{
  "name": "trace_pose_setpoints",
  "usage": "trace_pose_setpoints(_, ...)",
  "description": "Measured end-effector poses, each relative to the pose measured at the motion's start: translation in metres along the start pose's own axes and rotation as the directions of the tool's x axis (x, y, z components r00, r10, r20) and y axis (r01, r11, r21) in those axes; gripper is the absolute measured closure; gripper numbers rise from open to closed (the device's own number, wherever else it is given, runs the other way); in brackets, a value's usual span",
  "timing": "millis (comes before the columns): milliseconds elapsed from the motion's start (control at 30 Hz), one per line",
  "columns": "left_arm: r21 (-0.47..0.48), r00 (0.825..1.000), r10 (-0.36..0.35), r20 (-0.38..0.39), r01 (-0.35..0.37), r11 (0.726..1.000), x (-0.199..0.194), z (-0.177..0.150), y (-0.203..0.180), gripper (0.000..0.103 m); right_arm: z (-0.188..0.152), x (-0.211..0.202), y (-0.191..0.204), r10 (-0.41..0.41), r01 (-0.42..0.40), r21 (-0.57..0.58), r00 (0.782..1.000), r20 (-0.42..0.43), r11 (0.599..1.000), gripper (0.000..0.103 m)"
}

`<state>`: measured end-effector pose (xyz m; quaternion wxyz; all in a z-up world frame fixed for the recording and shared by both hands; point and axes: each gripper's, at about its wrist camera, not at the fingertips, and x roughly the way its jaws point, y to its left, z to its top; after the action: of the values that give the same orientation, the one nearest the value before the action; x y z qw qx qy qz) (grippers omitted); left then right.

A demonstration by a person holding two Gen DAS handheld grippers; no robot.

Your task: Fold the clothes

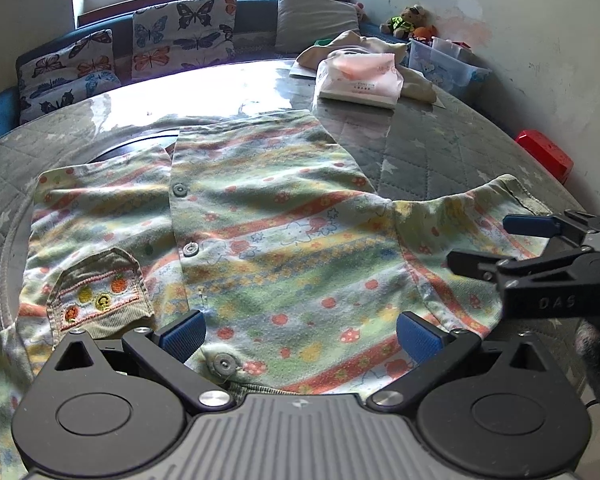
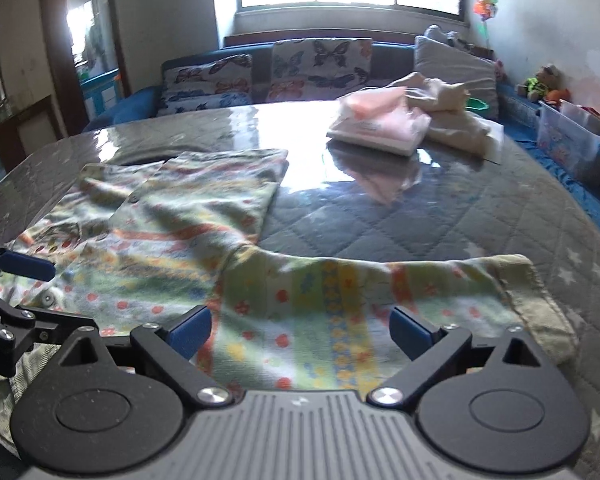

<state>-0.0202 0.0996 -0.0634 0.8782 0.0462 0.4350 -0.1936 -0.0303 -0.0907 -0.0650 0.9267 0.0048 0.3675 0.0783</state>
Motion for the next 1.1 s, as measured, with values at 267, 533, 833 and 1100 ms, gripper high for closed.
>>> trace_pose_setpoints(267,0.048,1.0,0.0,0.008,0.0,0.999,0.001,0.011,-0.019,0.0,-0.006,-0.014,-0.041,-0.1,0.099,0.081,0.995,0.009,0.992,0.016)
trace_pose_setpoints(533,0.107,1.0,-0.006,-0.001,0.006,0.994,0.011,0.016,-0.044,0.0,-0.013,-0.018,-0.093,-0.221,0.219,0.169,0.975,-0.011,0.961,0.031)
trace_pose_setpoints(833,0.11,1.0,0.003,-0.016,-0.002,0.994,0.017,0.018,-0.047,0.0,-0.015,-0.01,-0.126,-0.299,0.299,0.211,0.954,-0.034,0.931,0.038)
trace_pose_setpoints(1100,0.118,1.0,0.016,-0.024,-0.013,0.993,0.019,0.017,-0.05,0.0,-0.019,-0.006,-0.133,-0.289,0.291,0.23,0.956,-0.043,0.929,0.042)
